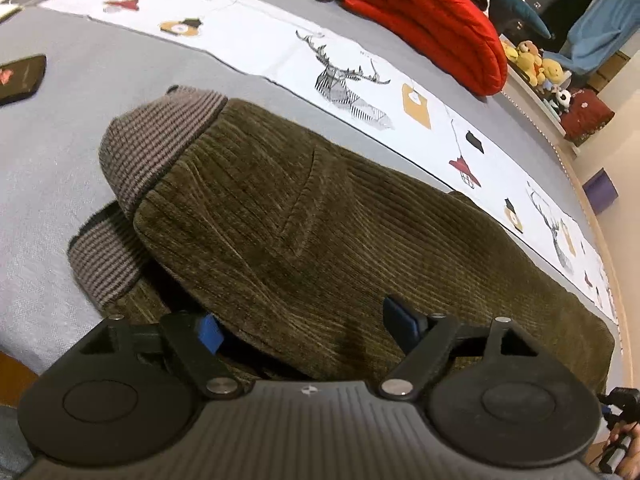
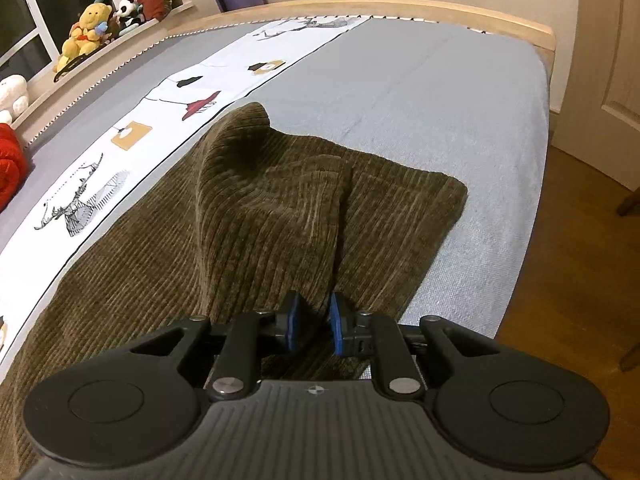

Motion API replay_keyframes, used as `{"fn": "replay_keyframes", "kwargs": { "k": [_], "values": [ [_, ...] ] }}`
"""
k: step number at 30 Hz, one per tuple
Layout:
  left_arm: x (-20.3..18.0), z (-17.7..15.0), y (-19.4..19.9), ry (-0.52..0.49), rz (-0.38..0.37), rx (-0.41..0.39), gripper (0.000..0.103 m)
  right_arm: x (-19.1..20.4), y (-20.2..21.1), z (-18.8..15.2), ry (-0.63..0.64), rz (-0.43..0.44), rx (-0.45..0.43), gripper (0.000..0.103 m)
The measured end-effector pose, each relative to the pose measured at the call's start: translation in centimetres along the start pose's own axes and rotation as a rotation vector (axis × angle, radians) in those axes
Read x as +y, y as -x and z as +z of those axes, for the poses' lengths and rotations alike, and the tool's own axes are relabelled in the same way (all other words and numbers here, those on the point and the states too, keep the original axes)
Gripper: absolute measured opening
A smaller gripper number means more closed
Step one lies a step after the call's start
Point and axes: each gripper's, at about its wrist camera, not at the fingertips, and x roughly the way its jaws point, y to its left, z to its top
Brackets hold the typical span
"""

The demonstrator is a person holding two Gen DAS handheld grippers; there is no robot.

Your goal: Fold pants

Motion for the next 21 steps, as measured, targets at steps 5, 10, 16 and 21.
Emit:
{"fn": "replay_keyframes", "kwargs": {
  "k": [5,10,16,21],
  "values": [
    [0.5,0.1,1.0,0.006,-0.002,-0.019,0.085,0.3,0.1,-0.1,-0.005,-0.013,-0.004,0.019],
    [1.7,0.5,1.7,0.027,0.082,-0.065,0.087,0.3,0.0,-0.2,-0.008,-0.021,-0.004,0.020],
    [3.5,1.2,1.6,0.076,0.082,-0.066,0.088,0.5,0.1,-0.3,0.002,-0.028,-0.009,0.021],
    [3.6,1.4,1.5,0.075,0.073,-0.062,0.089,0.3,0.2,-0.3,-0.014,-0.029,-0.009,0.023]
  ]
}}
